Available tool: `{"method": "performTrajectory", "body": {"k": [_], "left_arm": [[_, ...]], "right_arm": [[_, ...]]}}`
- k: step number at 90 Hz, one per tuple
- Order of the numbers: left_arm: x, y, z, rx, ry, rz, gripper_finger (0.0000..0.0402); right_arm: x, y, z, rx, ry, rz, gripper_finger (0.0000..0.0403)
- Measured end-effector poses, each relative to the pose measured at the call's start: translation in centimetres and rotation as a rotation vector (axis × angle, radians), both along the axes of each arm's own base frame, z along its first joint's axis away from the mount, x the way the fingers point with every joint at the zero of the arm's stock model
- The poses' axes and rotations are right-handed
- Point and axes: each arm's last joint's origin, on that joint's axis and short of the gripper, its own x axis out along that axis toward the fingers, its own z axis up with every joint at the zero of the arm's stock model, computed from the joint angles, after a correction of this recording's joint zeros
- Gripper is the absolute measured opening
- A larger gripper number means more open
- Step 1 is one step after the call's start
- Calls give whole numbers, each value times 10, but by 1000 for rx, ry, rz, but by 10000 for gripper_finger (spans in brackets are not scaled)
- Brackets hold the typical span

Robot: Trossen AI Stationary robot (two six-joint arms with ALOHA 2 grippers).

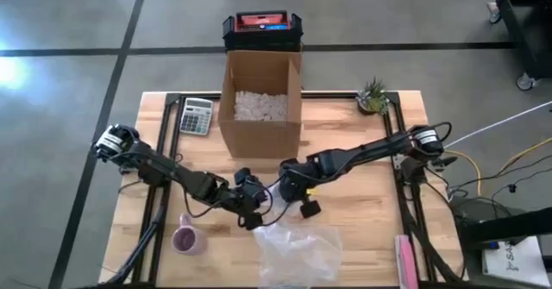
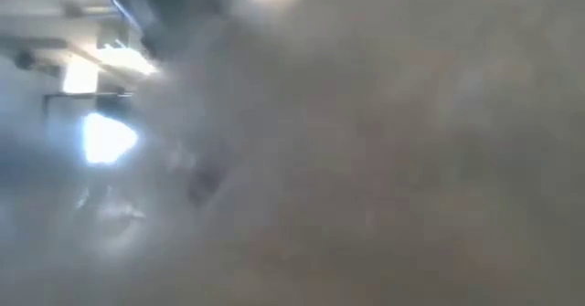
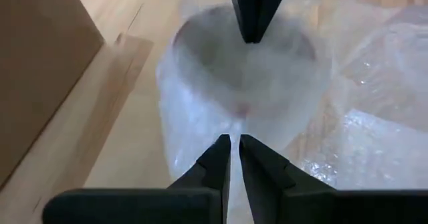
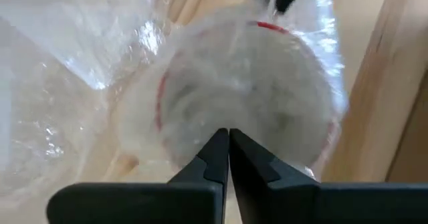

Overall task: Wrap mug
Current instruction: Wrap the white mug with the bubble wrap

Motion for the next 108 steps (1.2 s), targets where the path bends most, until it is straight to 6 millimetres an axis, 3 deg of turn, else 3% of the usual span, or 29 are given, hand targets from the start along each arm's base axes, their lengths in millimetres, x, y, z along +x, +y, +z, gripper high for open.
{"method": "performTrajectory", "body": {"k": [24,57,83,96,108], "left_arm": [[2,0,2,2,-19,-9,21],[1,1,4,3,-20,-5,21],[-10,-8,40,-27,5,-12,21],[-18,-18,30,-54,45,1,21],[-13,-24,12,-55,40,2,21]], "right_arm": [[10,2,9,14,-103,9,0],[27,3,-39,1,-39,42,0],[29,2,-46,-5,-21,37,0],[28,2,-45,-9,-20,47,0],[28,2,-45,-12,-20,53,0]]}}
